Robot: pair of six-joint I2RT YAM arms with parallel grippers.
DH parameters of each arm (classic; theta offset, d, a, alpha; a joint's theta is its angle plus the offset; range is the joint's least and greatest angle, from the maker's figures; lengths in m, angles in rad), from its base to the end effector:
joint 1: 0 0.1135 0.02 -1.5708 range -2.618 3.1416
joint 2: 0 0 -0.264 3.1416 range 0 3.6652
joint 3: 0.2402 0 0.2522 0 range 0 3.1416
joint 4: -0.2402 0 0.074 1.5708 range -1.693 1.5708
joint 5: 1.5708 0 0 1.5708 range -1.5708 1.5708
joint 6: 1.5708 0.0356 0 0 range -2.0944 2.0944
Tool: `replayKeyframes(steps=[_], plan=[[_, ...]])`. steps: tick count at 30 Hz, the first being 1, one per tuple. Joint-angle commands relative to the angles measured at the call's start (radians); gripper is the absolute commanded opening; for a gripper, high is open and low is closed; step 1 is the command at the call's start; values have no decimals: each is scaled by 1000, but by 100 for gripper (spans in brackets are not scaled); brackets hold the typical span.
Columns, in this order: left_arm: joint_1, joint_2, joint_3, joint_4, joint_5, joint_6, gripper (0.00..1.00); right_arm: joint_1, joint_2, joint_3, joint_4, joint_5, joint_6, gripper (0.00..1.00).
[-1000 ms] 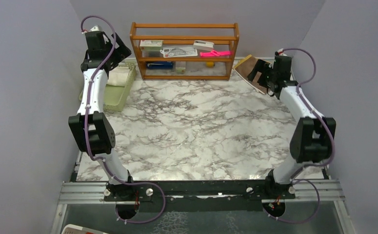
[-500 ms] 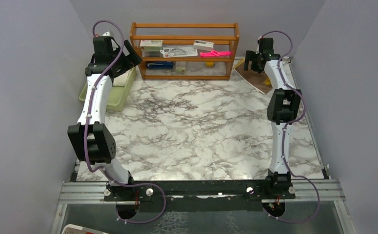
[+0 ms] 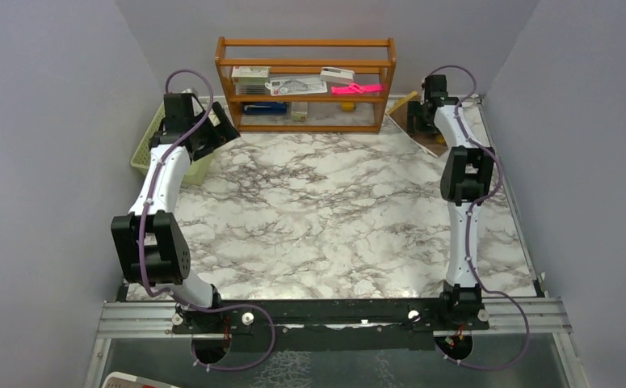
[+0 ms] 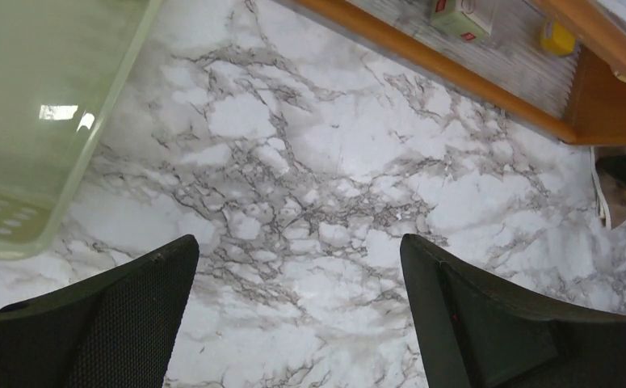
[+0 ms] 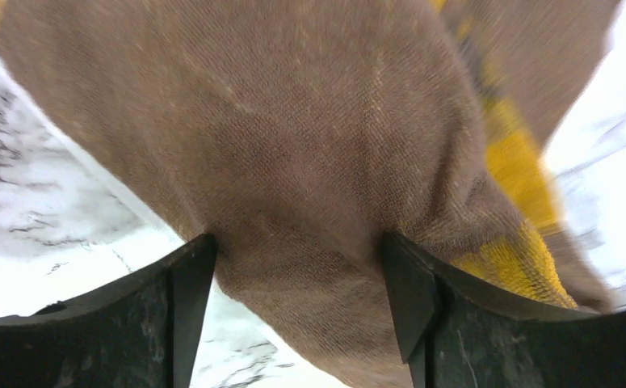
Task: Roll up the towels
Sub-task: Pick up the towel at the corner of the board.
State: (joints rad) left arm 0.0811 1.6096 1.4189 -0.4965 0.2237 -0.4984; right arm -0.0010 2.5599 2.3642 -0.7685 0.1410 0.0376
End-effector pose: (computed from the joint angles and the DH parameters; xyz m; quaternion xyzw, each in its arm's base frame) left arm 0.3656 0.0218 0.3208 -0.2109 0.8745 -0.1867 0.3948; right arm 0.5548 -0.0056 0.1800 0.0394 0.9514 -0.0618 0.2991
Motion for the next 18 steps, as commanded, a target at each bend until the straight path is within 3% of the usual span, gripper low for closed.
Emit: replayKeyframes(steps=[1, 2, 3, 8, 11, 14, 18], plan=[[1, -142, -96, 104, 65, 24, 98, 2, -60, -193, -14, -89, 86, 50], [2, -151, -103, 94, 81, 38, 98, -3, -108, -274, 21, -140, 120, 14], [2, -158, -108, 88, 103, 48, 98, -12, -174, -357, 63, -186, 168, 2], [2, -197, -154, 105, 238, 49, 98, -45, -761, -1053, 570, -337, 422, 1], [2, -243, -233, 168, 292, 12, 98, -34, -1069, -1305, 659, -412, 463, 1], [0, -272, -281, 191, 305, 5, 98, 35, -1255, -1391, 626, -489, 464, 1], [1, -292, -302, 177, 255, 25, 98, 307, -1331, -1391, 618, -539, 457, 1]])
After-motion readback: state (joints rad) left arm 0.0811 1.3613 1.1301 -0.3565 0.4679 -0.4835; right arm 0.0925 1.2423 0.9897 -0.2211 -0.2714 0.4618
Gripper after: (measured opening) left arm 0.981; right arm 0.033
